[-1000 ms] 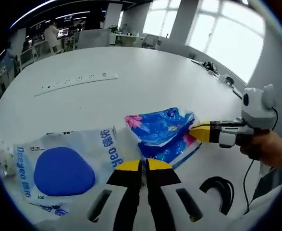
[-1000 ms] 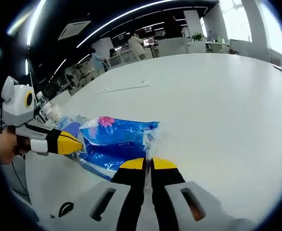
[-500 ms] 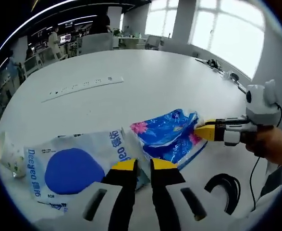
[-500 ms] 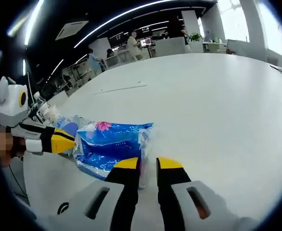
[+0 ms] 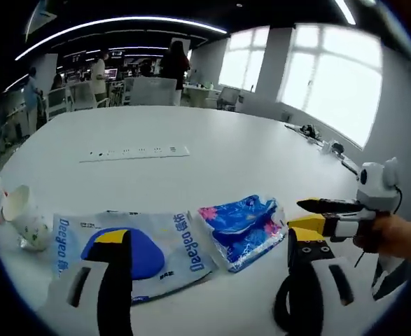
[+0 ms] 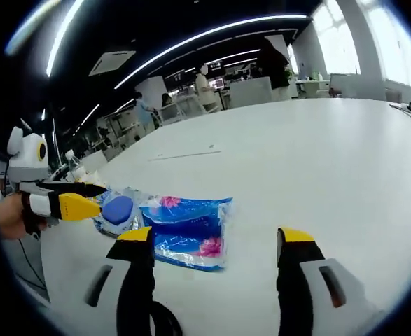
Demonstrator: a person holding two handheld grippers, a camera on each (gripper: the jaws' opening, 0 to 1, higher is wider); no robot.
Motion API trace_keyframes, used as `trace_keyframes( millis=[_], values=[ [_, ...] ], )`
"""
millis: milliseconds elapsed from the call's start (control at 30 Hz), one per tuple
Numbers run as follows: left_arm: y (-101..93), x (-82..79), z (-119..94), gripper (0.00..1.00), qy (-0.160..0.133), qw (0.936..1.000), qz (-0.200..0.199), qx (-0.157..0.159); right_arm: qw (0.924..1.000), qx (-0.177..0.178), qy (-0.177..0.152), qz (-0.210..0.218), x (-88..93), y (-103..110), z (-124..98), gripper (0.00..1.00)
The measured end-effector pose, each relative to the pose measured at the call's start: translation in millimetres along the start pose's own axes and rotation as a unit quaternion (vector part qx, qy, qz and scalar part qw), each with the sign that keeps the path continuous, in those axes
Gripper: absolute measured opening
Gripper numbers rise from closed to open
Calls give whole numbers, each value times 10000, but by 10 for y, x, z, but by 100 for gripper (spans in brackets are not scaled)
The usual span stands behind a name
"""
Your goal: Arrange the tabletop items into an orderly group along one side of the table until the central work area is clear of visible clutter.
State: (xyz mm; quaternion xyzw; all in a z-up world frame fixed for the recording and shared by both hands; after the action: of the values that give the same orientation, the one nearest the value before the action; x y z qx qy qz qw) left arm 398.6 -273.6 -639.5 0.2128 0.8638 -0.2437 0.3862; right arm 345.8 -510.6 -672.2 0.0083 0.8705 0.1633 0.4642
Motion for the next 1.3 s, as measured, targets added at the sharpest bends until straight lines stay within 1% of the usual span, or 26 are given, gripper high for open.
trace_keyframes(
  millis=[67, 133, 267, 400, 500, 633, 733, 833, 967, 1100, 1300],
  values=[
    [-22, 56, -61, 100, -61, 10000, 59, 20, 10000, -1, -30, -40, 9, 32, -80, 82],
    [-47, 111, -111, 100, -12, 9998, 197, 11, 9999, 13, -48, -88, 21, 67, -152, 82],
    [-86, 169, -205, 100, 6, 9995, 317, 72, 9999, 1, -84, -123, 46, 132, -258, 84],
    [-108, 209, -352, 100, -26, 9991, 420, 101, 9999, -20, -74, -136, 93, 210, -333, 85],
    [-90, 238, -472, 100, -80, 9989, 440, 103, 9998, -66, -46, -156, 141, 294, -394, 85],
    [-44, 294, -599, 100, -137, 9992, 362, 74, 9998, -101, -3, -155, 200, 364, -441, 85],
    [-19, 348, -626, 100, -106, 9994, 321, 71, 9999, -98, 29, -50, 231, 391, -456, 84],
    [8, 369, -628, 100, -73, 9995, 288, 77, 9999, -87, 5, -72, 216, 415, -481, 83],
    [23, 352, -626, 100, -60, 9995, 305, 109, 10000, -48, -68, -33, 168, 400, -522, 82],
    [44, 315, -630, 100, -104, 9991, 367, 206, 9999, 2, -113, -33, 147, 385, -568, 82],
    [111, 296, -710, 100, -111, 9979, 590, 259, 10000, 4, -19, -36, 171, 377, -629, 81]
  ],
)
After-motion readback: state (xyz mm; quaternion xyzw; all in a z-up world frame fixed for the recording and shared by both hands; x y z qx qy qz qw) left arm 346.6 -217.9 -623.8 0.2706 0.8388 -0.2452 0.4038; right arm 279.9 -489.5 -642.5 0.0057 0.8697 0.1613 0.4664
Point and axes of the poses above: the point that each gripper's makers call its tool centre point, and the gripper's own axes: z roughly forward along the fingers, y roughly to its left, x roughly out of its underside, the point moved 9 cm from there along -z, roughly backward along the fingers, and after that the axes turned 6 degrees about y, right-handed, at the moved point
